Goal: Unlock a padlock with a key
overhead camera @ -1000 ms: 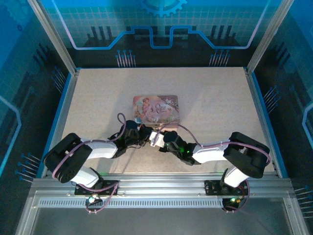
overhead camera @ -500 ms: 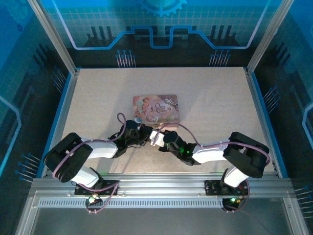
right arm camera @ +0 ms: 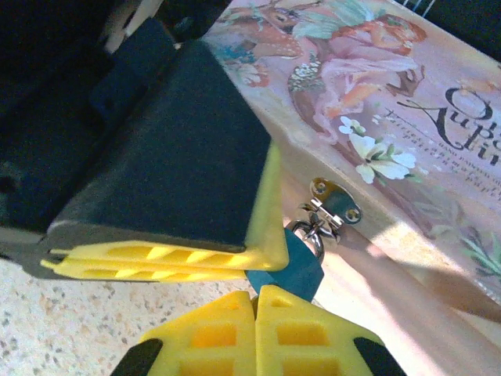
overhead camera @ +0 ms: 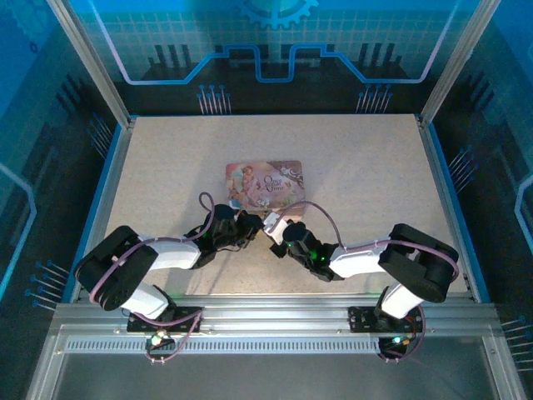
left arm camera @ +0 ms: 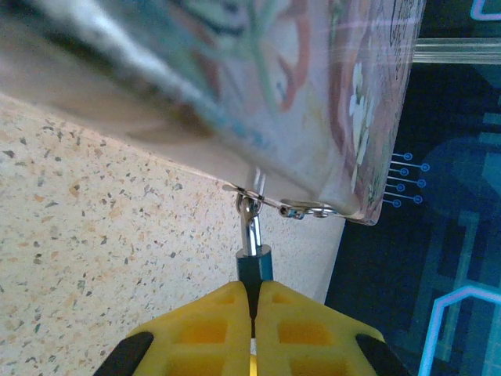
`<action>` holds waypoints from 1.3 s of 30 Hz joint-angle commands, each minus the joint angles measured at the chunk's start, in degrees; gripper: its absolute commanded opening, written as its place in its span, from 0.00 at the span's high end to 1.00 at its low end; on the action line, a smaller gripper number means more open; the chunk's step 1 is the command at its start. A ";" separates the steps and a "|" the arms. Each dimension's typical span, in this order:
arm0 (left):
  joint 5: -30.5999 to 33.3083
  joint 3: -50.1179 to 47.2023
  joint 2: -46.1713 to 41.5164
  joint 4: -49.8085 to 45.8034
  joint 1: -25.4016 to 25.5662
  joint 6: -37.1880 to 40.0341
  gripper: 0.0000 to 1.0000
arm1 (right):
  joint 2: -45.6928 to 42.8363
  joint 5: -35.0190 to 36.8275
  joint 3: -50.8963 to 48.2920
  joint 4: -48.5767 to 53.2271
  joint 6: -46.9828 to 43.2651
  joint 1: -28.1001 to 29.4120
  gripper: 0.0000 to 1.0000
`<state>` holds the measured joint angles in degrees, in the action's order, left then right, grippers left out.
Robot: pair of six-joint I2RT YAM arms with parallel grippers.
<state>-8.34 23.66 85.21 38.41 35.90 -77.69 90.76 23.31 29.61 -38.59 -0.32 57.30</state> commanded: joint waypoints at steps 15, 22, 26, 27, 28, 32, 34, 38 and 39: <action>-5.48 0.03 1.69 -3.70 1.58 -2.64 0.92 | 2.01 -2.85 -2.79 -12.33 23.85 -2.37 1.00; -5.24 -0.03 1.65 -3.82 1.78 -2.59 0.92 | 2.80 -8.04 -5.09 -16.03 31.54 -5.90 1.00; -5.16 0.04 1.80 -3.80 1.84 -2.55 0.92 | 2.58 -9.72 -5.78 -17.07 33.94 -7.21 1.00; -5.12 0.07 1.93 -3.83 1.93 -2.58 0.92 | 2.52 -10.03 -5.87 -17.15 34.21 -7.28 1.00; -5.11 0.07 2.03 -3.71 1.89 -2.61 0.92 | 2.49 -10.52 -5.95 -17.33 34.48 -7.57 1.00; -5.12 0.11 1.99 -3.75 1.95 -2.56 0.92 | 2.07 -12.11 -6.55 -17.84 35.67 -8.56 1.00; -5.03 0.11 2.08 -3.71 1.98 -2.63 0.92 | 1.73 -12.98 -6.79 -17.84 35.90 -9.15 1.00; -5.03 0.25 2.07 -3.82 1.97 -2.54 0.92 | 0.92 -14.54 -7.44 -18.04 36.30 -9.74 1.00; -5.08 0.27 2.07 -3.85 1.98 -2.49 0.92 | 0.74 -14.73 -7.66 -18.16 36.56 -9.96 1.00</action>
<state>-8.08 24.25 85.95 38.92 36.56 -78.11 92.58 7.29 22.57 -54.15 34.15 49.41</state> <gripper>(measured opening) 0.084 0.062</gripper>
